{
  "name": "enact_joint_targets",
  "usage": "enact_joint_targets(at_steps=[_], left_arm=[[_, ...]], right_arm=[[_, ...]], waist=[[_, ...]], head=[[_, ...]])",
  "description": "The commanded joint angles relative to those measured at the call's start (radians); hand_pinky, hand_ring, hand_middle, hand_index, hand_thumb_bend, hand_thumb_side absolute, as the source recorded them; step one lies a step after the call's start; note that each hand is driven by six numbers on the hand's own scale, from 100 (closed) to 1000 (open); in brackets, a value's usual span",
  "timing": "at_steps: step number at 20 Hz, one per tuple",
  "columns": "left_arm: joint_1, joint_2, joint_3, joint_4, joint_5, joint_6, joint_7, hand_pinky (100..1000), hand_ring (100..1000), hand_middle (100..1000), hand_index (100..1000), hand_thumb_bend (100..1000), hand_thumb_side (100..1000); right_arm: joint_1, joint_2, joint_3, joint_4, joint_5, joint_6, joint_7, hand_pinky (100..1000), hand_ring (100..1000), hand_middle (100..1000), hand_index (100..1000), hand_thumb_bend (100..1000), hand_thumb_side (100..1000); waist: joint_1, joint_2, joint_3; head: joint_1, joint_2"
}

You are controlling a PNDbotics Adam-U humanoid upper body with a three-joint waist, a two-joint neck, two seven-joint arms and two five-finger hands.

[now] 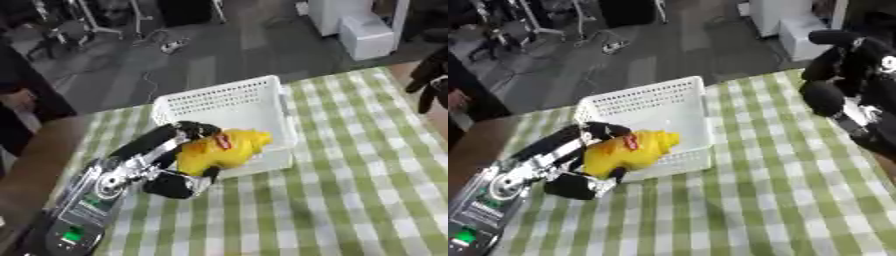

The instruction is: Pick up objects on the table and place them in the box.

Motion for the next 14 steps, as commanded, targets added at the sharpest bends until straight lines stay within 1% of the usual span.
enact_joint_targets(at_steps=[1,6,11,13,14], left_arm=[[-0.023,0.053,0.042,-0.042,0.017,0.022,0.015,100,100,100,303,100,289],[-0.048,0.084,0.062,-0.028,0.035,0.039,0.043,100,100,100,301,100,291],[-0.074,0.105,0.067,0.017,0.036,0.036,0.074,100,100,100,297,100,294],[-0.088,0.117,0.066,0.046,0.035,0.031,0.092,100,100,100,294,100,294],[-0.097,0.125,0.065,0.063,0.034,0.027,0.103,100,100,100,292,100,295]], right_arm=[[-0.01,-0.018,-0.011,-0.013,-0.004,-0.001,-0.003,351,527,536,841,795,604],[-0.01,-0.018,-0.011,-0.013,-0.005,0.0,-0.004,351,527,536,841,795,604],[-0.01,-0.017,-0.009,-0.013,-0.006,0.0,-0.001,351,527,536,842,795,604],[-0.01,-0.016,-0.008,-0.013,-0.006,0.001,0.0,350,527,536,841,794,605],[-0.01,-0.015,-0.008,-0.013,-0.007,0.0,0.0,350,527,536,841,794,605]], waist=[[-0.006,-0.018,0.004],[-0.005,-0.02,0.004],[-0.004,-0.022,0.002],[-0.005,-0.023,0.001],[-0.005,-0.023,0.001]], head=[[-0.005,-0.019],[0.002,-0.022],[0.008,-0.025],[0.011,-0.036],[0.005,-0.054]])
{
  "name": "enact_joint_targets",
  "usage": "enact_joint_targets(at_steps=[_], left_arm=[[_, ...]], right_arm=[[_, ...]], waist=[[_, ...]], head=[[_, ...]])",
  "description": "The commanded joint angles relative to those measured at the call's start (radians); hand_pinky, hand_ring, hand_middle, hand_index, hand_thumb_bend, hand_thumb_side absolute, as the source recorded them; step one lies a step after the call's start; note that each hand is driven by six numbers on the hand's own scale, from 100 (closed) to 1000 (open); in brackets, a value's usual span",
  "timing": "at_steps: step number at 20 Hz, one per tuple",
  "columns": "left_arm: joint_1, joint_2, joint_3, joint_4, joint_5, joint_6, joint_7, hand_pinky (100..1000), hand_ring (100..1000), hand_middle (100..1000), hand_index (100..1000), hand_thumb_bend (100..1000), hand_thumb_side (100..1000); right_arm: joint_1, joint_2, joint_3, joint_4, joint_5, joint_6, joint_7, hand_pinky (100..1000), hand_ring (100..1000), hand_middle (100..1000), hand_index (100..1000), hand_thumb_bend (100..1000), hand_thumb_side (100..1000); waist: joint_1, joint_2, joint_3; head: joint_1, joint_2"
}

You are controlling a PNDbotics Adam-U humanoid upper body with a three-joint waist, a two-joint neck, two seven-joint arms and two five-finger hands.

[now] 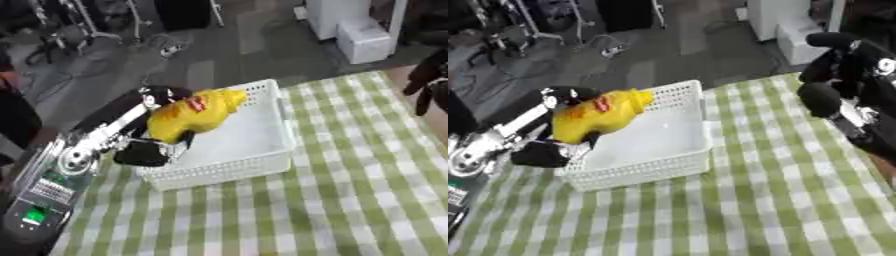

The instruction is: Pick up objects on the table and place them in the box.

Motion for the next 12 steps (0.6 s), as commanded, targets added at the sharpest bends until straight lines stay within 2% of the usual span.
enact_joint_targets(at_steps=[1,4,12], left_arm=[[-0.033,0.056,0.021,0.034,0.007,-0.011,0.034,100,100,100,291,100,296],[-0.064,0.072,0.013,0.094,0.005,-0.028,0.06,100,100,100,287,100,297],[-0.168,0.097,-0.019,0.293,-0.037,-0.085,0.112,100,100,100,278,100,298]], right_arm=[[-0.01,-0.014,-0.005,-0.013,-0.004,-0.001,0.001,350,527,536,842,794,605],[-0.01,-0.013,-0.003,-0.013,-0.005,-0.001,0.003,350,527,535,841,794,605],[-0.013,-0.007,0.001,-0.013,-0.005,0.0,0.009,350,527,535,842,795,604]], waist=[[-0.007,-0.02,0.001],[-0.008,-0.021,-0.002],[-0.008,-0.021,-0.011]], head=[[-0.004,-0.049],[-0.019,-0.082],[-0.01,-0.124]])
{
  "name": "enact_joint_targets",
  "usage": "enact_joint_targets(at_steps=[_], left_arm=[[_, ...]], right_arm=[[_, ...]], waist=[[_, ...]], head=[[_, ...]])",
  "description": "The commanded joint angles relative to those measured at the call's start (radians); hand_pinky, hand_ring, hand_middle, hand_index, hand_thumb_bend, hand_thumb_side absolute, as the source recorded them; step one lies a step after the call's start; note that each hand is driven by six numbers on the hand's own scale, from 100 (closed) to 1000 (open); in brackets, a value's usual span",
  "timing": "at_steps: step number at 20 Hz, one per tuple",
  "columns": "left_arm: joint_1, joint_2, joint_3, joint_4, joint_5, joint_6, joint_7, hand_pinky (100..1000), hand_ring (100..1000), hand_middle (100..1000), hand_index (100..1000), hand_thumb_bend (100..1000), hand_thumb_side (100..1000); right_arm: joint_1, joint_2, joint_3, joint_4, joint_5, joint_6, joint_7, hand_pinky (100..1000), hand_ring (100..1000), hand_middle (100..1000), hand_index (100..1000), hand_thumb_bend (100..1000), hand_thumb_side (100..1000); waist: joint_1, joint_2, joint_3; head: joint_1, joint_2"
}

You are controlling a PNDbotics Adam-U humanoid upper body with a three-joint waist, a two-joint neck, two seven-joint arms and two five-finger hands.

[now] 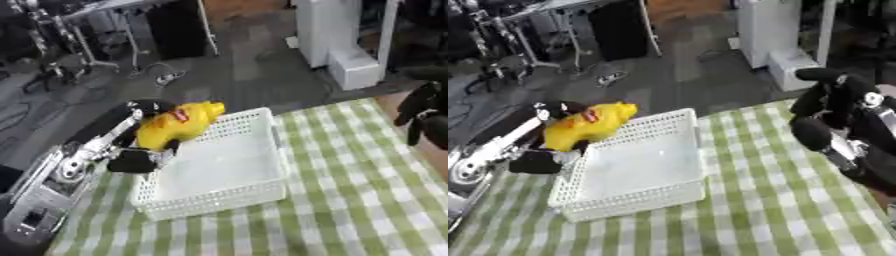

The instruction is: Pick up objects on the table and place them in the box.

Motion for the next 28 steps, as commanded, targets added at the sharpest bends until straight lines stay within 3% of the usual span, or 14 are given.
enact_joint_targets(at_steps=[1,11,14,15,16,17,18,19,20,22,24,26,27,28], left_arm=[[-0.043,0.045,-0.003,0.065,-0.029,-0.023,0.023,100,100,100,277,100,297],[-0.163,-0.016,-0.017,0.419,-0.135,-0.204,0.175,100,100,121,280,100,293],[-0.188,-0.052,-0.011,0.55,-0.161,-0.318,0.219,100,193,477,584,100,351],[-0.193,-0.059,-0.009,0.588,-0.175,-0.367,0.214,100,193,477,584,100,351],[-0.194,-0.066,-0.015,0.618,-0.193,-0.415,0.193,502,635,830,870,381,779],[-0.193,-0.071,-0.017,0.641,-0.21,-0.46,0.157,456,607,810,853,338,747],[-0.191,-0.075,-0.017,0.654,-0.22,-0.494,0.122,726,781,913,950,578,918],[-0.188,-0.078,-0.015,0.659,-0.222,-0.519,0.089,690,761,900,939,548,898],[-0.181,-0.08,-0.014,0.655,-0.219,-0.535,0.059,845,855,951,963,641,968],[-0.161,-0.078,-0.014,0.614,-0.191,-0.55,0.013,880,855,957,963,657,983],[-0.113,-0.068,-0.01,0.496,-0.146,-0.553,0.018,776,783,907,904,458,931],[-0.055,-0.06,0.001,0.352,-0.084,-0.524,0.074,385,587,774,768,327,822],[-0.014,-0.058,0.009,0.267,-0.036,-0.505,0.127,385,587,782,776,348,840],[0.023,-0.056,0.012,0.193,0.005,-0.479,0.173,169,464,673,699,253,769]], right_arm=[[-0.013,-0.007,-0.002,-0.013,-0.002,-0.001,0.003,350,527,535,842,795,604],[-0.026,0.004,0.009,-0.013,-0.007,-0.002,0.017,350,526,533,841,795,603],[-0.036,0.011,0.012,-0.013,-0.011,-0.003,0.02,349,526,528,841,794,604],[-0.037,0.012,0.013,-0.013,-0.011,-0.003,0.021,349,526,528,841,794,604],[-0.039,0.013,0.014,-0.013,-0.012,-0.003,0.023,350,526,528,842,795,603],[-0.039,0.014,0.015,-0.013,-0.011,-0.002,0.025,350,526,529,842,795,603],[-0.04,0.015,0.015,-0.013,-0.011,-0.002,0.026,349,526,528,842,795,604],[-0.04,0.016,0.015,-0.013,-0.011,-0.002,0.027,349,526,528,842,795,603],[-0.041,0.016,0.015,-0.013,-0.01,-0.002,0.027,350,526,528,842,794,604],[-0.041,0.016,0.014,-0.013,-0.01,-0.002,0.027,350,526,528,842,792,605],[-0.04,0.014,0.012,-0.013,-0.01,-0.001,0.025,350,526,528,842,794,604],[-0.039,0.011,0.01,-0.013,-0.009,-0.002,0.023,349,525,528,842,794,604],[-0.038,0.009,0.008,-0.013,-0.008,-0.002,0.02,349,525,528,842,793,605],[-0.037,0.007,0.007,-0.013,-0.007,-0.003,0.018,349,525,529,842,794,604]], waist=[[-0.007,-0.017,-0.002],[-0.008,-0.012,-0.024],[-0.009,-0.008,-0.039],[-0.01,-0.007,-0.041],[-0.009,-0.006,-0.044],[-0.009,-0.005,-0.046],[-0.009,-0.005,-0.046],[-0.01,-0.005,-0.047],[-0.009,-0.004,-0.047],[-0.009,-0.004,-0.046],[-0.009,-0.004,-0.041],[-0.009,-0.002,-0.037],[-0.009,-0.001,-0.033],[-0.01,0.0,-0.03]], head=[[0.003,-0.026],[0.038,-0.069],[0.051,-0.089],[0.053,-0.094],[0.055,-0.1],[0.056,-0.105],[0.056,-0.109],[0.056,-0.112],[0.056,-0.115],[0.056,-0.12],[0.053,-0.13],[0.049,-0.139],[0.045,-0.146],[0.042,-0.154]])
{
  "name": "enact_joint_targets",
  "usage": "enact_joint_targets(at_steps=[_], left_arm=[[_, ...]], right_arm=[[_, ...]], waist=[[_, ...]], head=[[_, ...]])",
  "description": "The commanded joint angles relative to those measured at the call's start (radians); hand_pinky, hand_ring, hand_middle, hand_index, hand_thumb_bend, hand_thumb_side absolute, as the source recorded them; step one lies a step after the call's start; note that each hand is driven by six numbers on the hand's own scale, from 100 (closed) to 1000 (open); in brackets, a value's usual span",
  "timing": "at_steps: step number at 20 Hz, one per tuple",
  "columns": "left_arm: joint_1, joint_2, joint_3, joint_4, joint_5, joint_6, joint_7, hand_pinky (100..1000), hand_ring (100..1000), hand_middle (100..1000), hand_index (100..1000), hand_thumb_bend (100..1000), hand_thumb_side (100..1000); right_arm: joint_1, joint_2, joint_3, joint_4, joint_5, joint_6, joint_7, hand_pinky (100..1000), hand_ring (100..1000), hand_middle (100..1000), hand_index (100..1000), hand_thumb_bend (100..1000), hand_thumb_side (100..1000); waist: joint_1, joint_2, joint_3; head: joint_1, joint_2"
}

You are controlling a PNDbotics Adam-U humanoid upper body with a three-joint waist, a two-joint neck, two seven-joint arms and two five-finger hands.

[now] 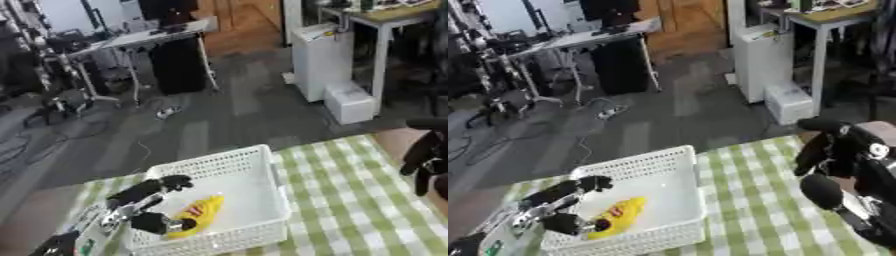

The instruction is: Pick up objects on the table and place them in the box.

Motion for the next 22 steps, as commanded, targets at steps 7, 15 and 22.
enact_joint_targets(at_steps=[7,15,22], left_arm=[[0.257,0.018,0.069,-0.58,0.335,0.159,0.269,100,100,281,574,194,702],[0.366,-0.073,0.087,-0.758,0.476,0.157,0.306,100,100,100,580,171,648],[0.34,-0.128,0.083,-0.76,0.665,-0.057,0.407,100,100,100,565,221,585]], right_arm=[[-0.005,-0.027,-0.027,-0.013,0.007,-0.007,-0.026,349,525,528,840,793,604],[0.032,-0.041,-0.054,-0.013,-0.025,-0.066,-0.095,306,489,493,791,766,597],[0.087,-0.063,-0.094,-0.013,-0.09,-0.288,-0.183,229,424,435,689,664,622]], waist=[[-0.02,-0.009,0.037],[-0.061,-0.028,0.08],[-0.125,-0.067,0.118]], head=[[-0.016,-0.13],[-0.014,-0.288],[-0.058,-0.393]])
